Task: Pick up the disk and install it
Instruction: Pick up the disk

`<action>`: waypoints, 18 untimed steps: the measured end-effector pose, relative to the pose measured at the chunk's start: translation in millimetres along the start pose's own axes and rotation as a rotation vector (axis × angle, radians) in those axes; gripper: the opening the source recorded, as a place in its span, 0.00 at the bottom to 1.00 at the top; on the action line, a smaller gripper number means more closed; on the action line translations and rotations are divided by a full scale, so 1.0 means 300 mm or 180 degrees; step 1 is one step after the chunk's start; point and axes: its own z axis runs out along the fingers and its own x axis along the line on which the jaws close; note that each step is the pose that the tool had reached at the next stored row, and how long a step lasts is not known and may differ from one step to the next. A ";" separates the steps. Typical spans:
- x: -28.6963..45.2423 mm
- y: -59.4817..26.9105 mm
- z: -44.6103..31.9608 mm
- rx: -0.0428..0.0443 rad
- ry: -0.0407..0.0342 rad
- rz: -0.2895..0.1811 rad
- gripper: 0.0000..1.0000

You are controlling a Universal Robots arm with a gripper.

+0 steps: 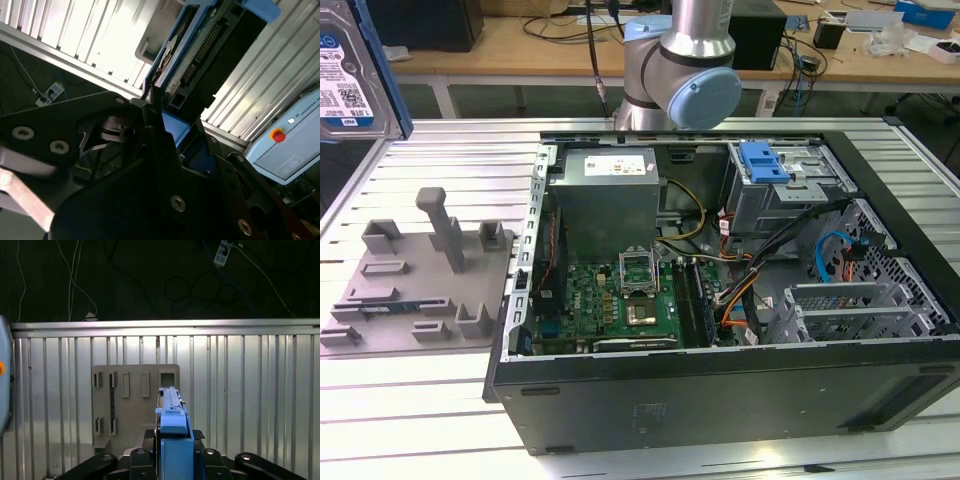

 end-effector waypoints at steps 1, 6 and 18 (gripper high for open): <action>0.000 0.000 0.000 0.0000 0.0000 0.0000 0.37; 0.000 0.000 0.000 -0.0001 0.0001 0.0000 0.37; 0.029 -0.043 -0.016 0.0002 0.0000 -0.0037 0.37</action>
